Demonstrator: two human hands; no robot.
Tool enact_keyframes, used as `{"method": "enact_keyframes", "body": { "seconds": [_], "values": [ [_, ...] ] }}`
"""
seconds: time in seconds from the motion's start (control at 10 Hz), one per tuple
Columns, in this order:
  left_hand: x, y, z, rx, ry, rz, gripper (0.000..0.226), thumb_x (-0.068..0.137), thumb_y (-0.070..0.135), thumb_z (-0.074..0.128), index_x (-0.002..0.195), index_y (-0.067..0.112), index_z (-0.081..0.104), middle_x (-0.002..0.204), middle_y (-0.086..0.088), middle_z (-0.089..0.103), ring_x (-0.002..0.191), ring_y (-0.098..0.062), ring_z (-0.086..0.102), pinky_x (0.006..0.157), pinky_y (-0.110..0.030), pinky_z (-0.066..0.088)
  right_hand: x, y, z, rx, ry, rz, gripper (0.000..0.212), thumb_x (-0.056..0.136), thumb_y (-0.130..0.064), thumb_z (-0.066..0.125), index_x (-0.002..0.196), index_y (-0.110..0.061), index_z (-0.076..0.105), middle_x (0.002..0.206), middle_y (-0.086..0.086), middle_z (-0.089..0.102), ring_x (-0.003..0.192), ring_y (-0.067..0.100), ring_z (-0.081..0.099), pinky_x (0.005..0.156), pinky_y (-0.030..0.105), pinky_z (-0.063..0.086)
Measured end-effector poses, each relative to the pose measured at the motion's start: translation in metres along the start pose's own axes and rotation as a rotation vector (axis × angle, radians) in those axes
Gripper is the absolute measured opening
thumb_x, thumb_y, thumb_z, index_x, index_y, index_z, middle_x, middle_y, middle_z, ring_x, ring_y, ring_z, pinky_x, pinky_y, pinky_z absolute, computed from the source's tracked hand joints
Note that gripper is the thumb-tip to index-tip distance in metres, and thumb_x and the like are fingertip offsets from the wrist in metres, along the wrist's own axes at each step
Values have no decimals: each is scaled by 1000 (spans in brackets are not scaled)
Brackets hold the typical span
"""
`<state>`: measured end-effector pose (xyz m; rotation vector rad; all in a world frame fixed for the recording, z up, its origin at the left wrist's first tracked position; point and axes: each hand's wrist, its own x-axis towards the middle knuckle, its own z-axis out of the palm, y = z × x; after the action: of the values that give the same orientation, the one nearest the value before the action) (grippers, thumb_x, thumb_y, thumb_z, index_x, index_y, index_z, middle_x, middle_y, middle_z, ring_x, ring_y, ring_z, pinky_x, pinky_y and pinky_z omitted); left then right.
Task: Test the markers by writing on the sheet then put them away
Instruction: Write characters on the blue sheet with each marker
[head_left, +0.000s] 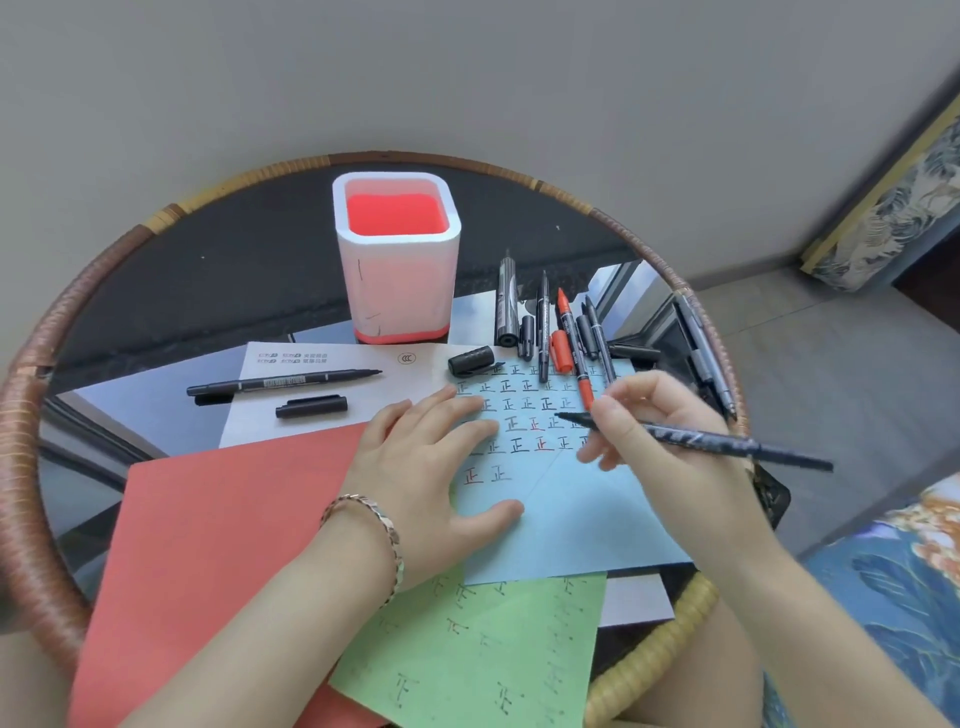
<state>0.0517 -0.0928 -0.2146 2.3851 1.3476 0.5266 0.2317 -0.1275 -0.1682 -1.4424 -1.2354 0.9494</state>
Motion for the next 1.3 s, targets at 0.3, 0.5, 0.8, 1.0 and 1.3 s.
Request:
{"method": "enact_keyframes", "body": {
  "seconds": [0.3,0.5,0.8,1.0,1.3],
  "values": [
    [0,0,1,11,-10,-13,73,60,71,34,120,33,53,137,14,44,135,-7,26,105,-24,0,2,19,40,-18,258,77,46,81,-32,65,54,3,53,37,1,53,41,8,49,50,10,40],
    [0,-1,2,-8,1,-16,73,59,70,34,119,33,53,137,13,44,134,-7,26,105,-23,-1,4,33,45,-137,399,22,45,83,-17,62,42,-5,46,32,-2,48,37,7,41,48,11,35],
    [0,-1,3,-14,0,-18,69,61,68,38,116,30,56,133,9,50,131,-11,33,104,-25,5,2,35,44,-171,407,-15,37,82,-10,58,49,4,50,38,5,50,38,5,45,52,15,37],
    [0,-2,4,-16,3,-15,68,62,68,39,115,30,57,132,9,51,131,-11,33,104,-25,6,2,38,45,-181,384,-29,39,82,-11,60,45,-4,50,38,0,53,40,6,45,52,15,38],
    [0,-1,5,-12,12,-16,64,61,66,42,111,28,60,127,7,56,127,-14,42,102,-27,11,3,38,47,-199,343,-31,35,76,-24,57,45,-8,51,41,0,57,39,6,46,49,14,37]
  ]
}}
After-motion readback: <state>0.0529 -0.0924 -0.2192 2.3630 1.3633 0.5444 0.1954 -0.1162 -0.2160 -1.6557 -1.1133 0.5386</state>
